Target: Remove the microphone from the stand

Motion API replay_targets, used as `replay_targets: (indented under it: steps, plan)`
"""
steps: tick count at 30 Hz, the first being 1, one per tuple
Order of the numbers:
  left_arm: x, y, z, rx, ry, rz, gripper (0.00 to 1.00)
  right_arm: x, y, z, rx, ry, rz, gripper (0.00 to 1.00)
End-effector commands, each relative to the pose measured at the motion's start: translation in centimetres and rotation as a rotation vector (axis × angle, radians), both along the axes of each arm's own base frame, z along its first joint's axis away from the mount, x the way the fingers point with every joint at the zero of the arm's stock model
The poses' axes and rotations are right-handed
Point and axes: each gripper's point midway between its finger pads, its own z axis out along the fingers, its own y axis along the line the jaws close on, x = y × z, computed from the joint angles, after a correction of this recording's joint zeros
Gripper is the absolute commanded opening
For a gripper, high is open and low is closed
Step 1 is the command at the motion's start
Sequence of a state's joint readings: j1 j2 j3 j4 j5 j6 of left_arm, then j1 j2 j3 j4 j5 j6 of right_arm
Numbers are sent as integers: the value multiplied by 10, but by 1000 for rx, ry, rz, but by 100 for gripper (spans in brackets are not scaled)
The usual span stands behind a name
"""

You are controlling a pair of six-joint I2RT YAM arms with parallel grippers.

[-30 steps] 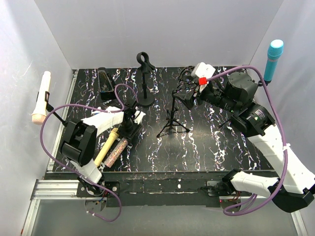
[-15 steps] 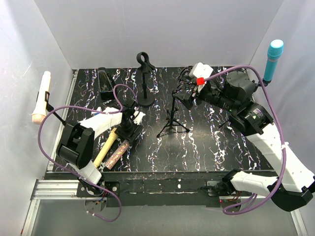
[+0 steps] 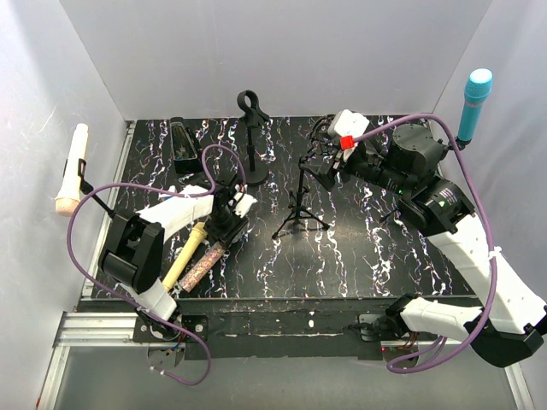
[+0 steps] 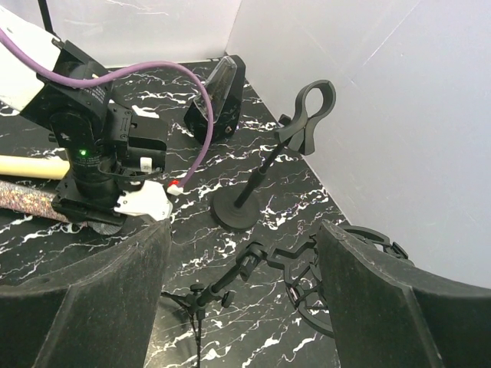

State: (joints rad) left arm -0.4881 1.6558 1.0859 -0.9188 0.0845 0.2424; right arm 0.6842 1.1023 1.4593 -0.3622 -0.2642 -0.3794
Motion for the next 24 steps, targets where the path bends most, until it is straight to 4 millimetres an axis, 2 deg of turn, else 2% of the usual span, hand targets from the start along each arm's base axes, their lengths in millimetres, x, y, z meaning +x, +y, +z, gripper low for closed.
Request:
replay_targets:
  steps: [1, 10, 13, 16, 18, 19, 21, 22, 24]
  plan:
    - [22, 24, 9, 134, -136, 41, 28, -6, -5, 24, 24, -62, 7, 82]
    - [31, 68, 15, 327, -253, 42, 9, -6, -3, 24, 26, -64, 17, 82]
    - [31, 80, 14, 373, -278, 45, 9, -9, -2, 30, 33, -70, 29, 82]
    - [27, 80, 15, 363, -272, 45, 10, -13, -1, 37, 46, -60, 44, 82]
    - [26, 75, 18, 334, -266, 48, 18, -14, -2, 47, 67, -50, 41, 83]
    - [28, 71, 22, 316, -264, 47, 30, -15, -3, 54, 80, -51, 34, 83]
    - [31, 57, 35, 244, -260, 40, 46, -14, -9, 67, 103, -46, 2, 83]
    - [35, 49, 46, 202, -274, 46, 53, -13, -12, 74, 115, -46, -21, 83]
    - [44, 28, 73, 83, -321, 45, 59, -10, -26, 85, 140, -30, -91, 84]
